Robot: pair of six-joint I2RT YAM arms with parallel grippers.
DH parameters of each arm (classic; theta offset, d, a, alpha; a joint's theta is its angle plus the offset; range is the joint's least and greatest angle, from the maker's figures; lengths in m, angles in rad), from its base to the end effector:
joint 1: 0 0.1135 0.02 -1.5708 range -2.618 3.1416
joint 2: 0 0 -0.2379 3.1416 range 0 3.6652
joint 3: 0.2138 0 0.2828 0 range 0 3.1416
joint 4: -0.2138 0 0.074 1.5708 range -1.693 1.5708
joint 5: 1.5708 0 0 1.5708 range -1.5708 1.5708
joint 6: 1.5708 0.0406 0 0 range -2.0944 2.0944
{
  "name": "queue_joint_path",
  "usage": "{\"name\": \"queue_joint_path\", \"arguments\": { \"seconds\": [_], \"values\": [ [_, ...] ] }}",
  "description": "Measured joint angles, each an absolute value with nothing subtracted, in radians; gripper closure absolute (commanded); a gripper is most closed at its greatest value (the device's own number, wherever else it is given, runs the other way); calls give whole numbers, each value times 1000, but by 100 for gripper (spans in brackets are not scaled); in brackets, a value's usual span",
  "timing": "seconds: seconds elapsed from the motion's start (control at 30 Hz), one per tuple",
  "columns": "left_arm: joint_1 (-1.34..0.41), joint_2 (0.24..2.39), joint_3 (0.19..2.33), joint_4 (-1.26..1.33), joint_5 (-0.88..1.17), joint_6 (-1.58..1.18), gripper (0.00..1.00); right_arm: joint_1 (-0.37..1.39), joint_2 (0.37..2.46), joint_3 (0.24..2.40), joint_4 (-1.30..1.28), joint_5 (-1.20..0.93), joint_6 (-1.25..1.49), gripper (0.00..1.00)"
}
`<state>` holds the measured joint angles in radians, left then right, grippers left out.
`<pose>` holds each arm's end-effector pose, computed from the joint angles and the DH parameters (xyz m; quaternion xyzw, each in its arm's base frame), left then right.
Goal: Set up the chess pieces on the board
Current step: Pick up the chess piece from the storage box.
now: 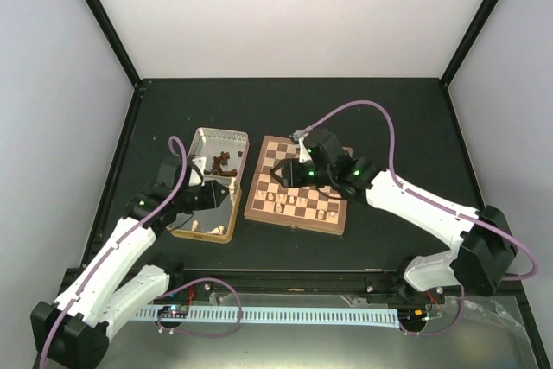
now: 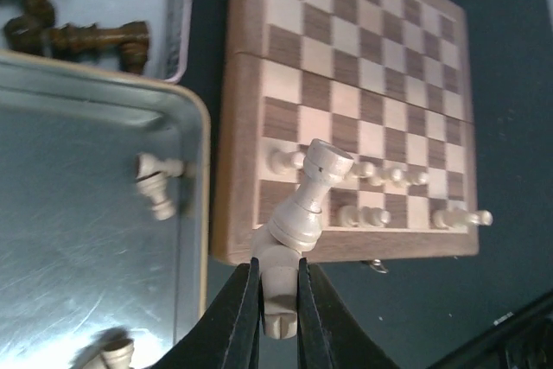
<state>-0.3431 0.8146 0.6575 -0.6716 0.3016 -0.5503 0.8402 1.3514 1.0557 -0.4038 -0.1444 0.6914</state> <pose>0.1987 -0.0838 0.2195 -0.0411 0.9221 -0.2811 0.2628 0.2208 0.2552 0.2491 -0.0976 0.8995 0.3389 0.2581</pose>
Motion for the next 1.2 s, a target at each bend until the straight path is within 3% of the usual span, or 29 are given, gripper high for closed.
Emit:
{"name": "queue_joint_path", "arguments": {
  "seconds": [0.17, 0.33, 1.2],
  "values": [
    [-398, 771, 658, -636, 311, -522, 95, 846, 1433, 1091, -295, -311, 703, 33],
    [-443, 759, 668, -636, 299, -495, 95, 858, 1547, 1188, -239, -420, 719, 32],
    [-512, 741, 692, -638, 229, -461, 95, 881, 1705, 1266, -239, -561, 748, 59]
  ]
}}
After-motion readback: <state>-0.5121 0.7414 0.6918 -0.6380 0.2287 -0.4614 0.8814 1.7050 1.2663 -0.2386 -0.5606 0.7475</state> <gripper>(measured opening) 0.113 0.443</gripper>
